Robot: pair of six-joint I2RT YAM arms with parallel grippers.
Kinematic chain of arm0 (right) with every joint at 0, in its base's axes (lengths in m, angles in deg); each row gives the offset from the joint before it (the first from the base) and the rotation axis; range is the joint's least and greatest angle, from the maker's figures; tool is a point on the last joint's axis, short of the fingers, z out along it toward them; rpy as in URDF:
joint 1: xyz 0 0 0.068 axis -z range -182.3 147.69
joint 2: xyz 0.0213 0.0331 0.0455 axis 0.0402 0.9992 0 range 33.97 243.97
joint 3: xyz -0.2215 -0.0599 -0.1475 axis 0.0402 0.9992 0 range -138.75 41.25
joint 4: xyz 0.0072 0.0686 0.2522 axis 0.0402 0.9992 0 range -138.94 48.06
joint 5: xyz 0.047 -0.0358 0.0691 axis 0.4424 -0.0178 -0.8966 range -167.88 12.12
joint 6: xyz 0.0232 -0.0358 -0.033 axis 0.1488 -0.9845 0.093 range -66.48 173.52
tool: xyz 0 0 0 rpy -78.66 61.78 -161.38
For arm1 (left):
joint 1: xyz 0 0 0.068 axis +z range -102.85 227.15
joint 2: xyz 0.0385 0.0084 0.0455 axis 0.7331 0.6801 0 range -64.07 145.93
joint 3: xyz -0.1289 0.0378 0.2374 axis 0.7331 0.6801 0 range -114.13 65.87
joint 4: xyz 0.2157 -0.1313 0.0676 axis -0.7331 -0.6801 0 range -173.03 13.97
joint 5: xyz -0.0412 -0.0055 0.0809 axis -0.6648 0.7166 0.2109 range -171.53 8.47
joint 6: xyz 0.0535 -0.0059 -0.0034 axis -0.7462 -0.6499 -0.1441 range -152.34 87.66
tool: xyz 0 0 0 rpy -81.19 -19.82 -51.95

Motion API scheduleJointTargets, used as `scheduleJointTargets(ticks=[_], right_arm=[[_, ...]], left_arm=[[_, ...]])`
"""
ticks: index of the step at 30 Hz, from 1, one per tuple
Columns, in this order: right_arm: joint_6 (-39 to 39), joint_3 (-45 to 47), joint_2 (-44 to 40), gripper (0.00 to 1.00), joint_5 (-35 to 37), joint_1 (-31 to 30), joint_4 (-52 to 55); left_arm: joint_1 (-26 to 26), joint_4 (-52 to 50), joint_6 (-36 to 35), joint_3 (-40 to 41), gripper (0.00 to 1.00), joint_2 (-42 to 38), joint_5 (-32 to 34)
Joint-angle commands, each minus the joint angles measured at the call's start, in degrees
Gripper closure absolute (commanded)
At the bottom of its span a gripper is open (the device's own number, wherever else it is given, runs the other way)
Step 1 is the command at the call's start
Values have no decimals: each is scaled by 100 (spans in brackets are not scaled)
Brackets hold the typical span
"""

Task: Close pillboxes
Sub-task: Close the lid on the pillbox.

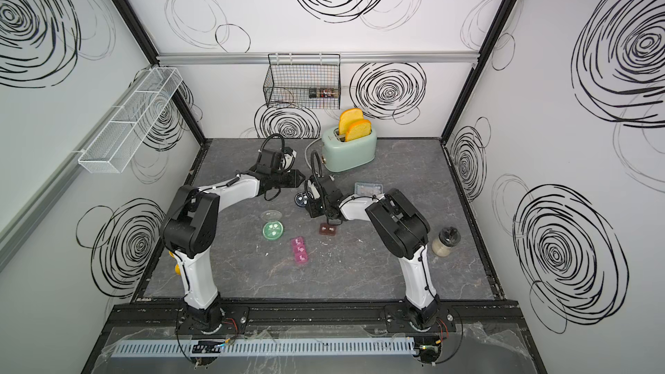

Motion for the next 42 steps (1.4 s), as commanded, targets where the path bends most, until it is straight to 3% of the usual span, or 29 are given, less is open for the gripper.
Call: scheduleJointTargets(ticks=[1, 23, 34, 42], right_arm=[[124, -64, 108, 62, 117, -38, -36], [211, 273, -424, 63, 138, 21, -30], [393, 687, -998, 60, -556, 463, 0], [374, 640, -1161, 52, -814, 650, 334]], left_arm=[[-101, -188, 39, 283, 70, -19, -3], [-307, 199, 309, 914, 70, -155, 20], [-591, 219, 380, 1052, 67, -395, 331], [-445, 204, 496, 1013, 64, -859, 205]])
